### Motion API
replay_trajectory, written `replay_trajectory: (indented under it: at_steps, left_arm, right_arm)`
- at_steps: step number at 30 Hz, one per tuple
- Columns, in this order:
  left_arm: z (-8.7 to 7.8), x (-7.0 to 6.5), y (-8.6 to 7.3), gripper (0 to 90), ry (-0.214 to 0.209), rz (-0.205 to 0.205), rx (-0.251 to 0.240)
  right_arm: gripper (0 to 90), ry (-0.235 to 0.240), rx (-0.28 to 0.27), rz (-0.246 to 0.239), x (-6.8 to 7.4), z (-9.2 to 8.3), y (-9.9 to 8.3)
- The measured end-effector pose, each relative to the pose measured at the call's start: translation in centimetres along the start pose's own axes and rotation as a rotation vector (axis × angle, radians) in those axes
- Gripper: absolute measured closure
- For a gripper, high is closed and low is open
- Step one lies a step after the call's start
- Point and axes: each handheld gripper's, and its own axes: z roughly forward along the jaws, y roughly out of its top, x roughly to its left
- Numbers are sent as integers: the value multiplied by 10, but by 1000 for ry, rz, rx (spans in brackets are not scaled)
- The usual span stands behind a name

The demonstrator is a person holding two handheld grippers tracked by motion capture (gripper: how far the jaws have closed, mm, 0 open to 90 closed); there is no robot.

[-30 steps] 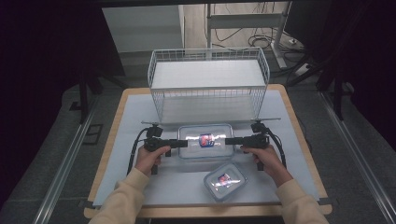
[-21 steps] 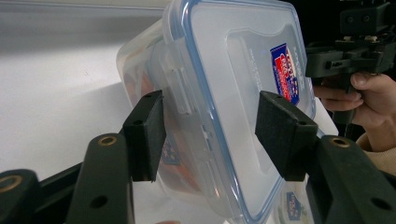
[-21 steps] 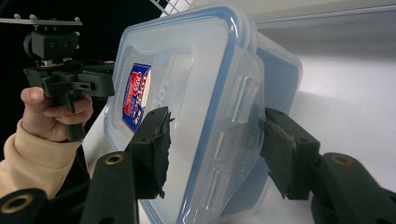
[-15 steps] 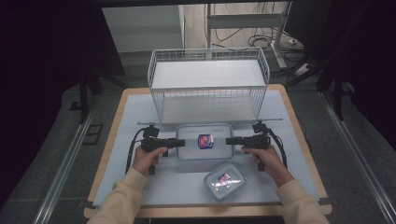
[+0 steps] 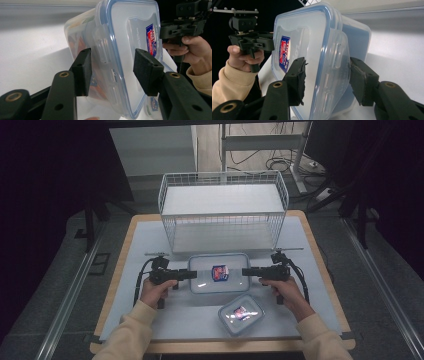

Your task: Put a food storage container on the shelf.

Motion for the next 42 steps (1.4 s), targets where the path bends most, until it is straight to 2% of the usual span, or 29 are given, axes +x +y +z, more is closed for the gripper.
replay_trajectory:
  at_steps: [5, 15, 23, 42]
  left_arm:
    - [-1, -2, 0, 506, 7, 0, -3]
    - [-4, -7, 1, 520, 19, 14, -31]
    - [-9, -14, 9, 522, 29, 50, -56]
    - [-23, -40, 28, 524, 30, 136, -109]
  right_arm:
    - [498, -5, -4, 7, 1, 0, -1]
    - [509, -16, -19, -16, 6, -2, 0]
    - [508, -12, -53, -42, 11, -5, 2]
    - [508, -20, -107, -141, 35, -27, 19]
